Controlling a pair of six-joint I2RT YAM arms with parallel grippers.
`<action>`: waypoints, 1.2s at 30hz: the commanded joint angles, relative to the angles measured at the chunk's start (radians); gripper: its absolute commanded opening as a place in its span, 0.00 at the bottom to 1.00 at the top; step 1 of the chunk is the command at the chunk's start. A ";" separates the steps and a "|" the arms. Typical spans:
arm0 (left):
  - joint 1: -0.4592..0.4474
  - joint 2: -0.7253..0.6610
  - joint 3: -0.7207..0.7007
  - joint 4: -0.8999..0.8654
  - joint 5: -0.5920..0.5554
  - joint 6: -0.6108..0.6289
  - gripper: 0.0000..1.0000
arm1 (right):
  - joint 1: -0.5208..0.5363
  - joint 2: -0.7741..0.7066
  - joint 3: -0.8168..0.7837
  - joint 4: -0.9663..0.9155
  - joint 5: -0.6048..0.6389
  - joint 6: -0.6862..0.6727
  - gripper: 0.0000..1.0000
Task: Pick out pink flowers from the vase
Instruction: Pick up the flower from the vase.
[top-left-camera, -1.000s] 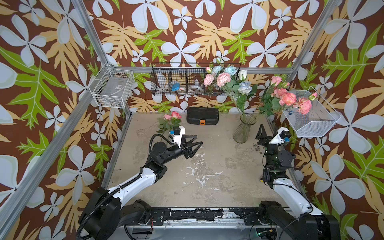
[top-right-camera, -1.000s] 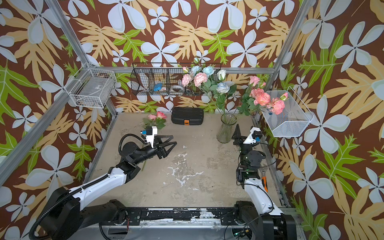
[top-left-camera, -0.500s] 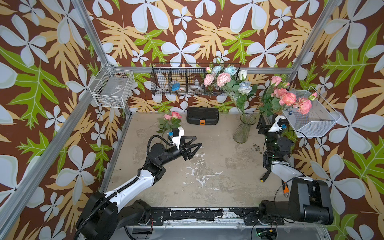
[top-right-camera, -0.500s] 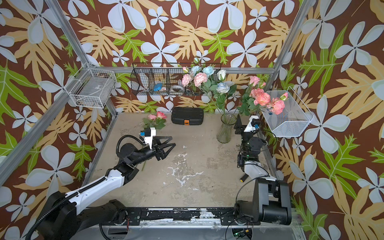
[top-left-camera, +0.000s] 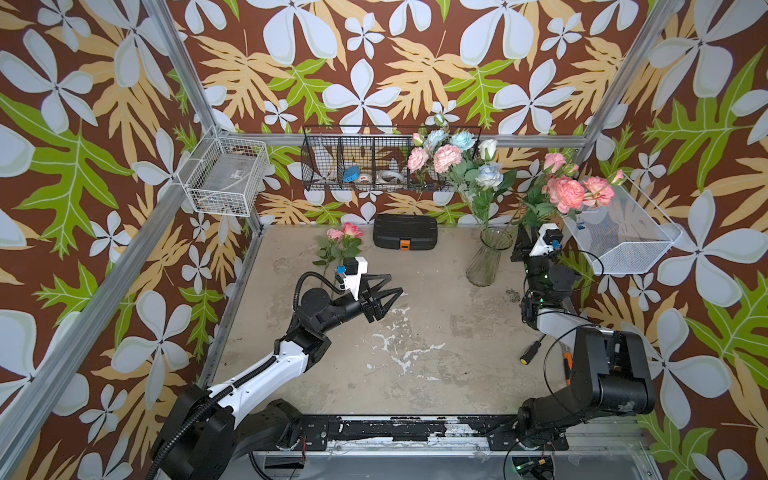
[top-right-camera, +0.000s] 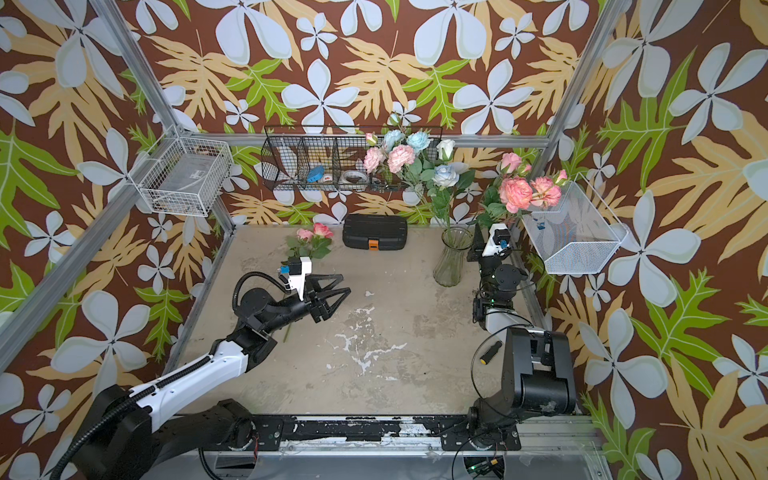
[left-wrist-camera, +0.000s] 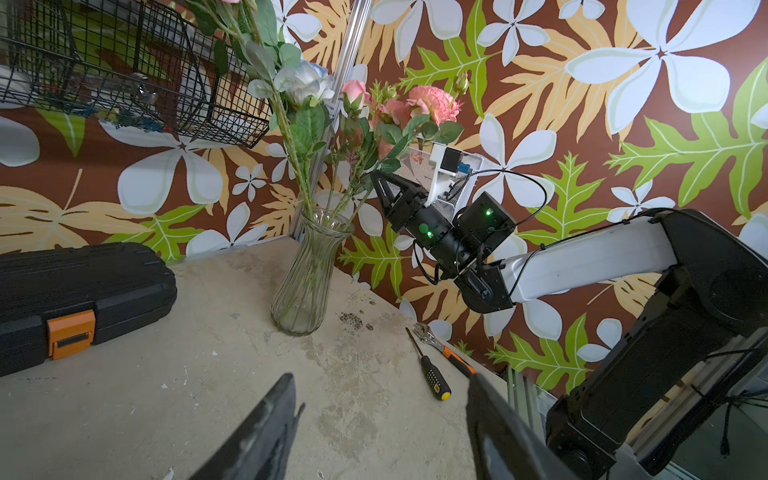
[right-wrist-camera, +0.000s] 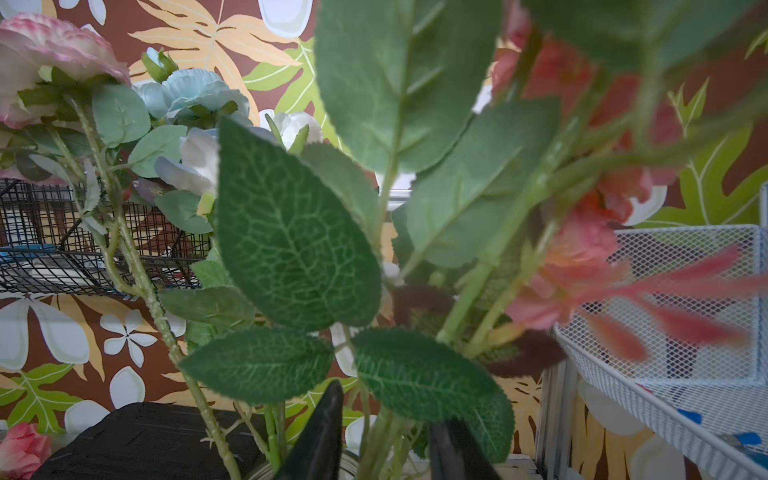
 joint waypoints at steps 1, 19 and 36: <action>-0.001 -0.008 -0.005 0.009 -0.013 0.000 0.66 | -0.001 -0.005 0.007 0.048 -0.032 -0.017 0.30; -0.001 0.014 -0.002 0.028 -0.010 -0.008 0.66 | -0.001 -0.097 0.032 -0.030 -0.055 -0.063 0.17; -0.001 0.014 -0.021 0.040 -0.016 -0.005 0.66 | -0.001 -0.139 0.110 -0.159 -0.119 -0.091 0.08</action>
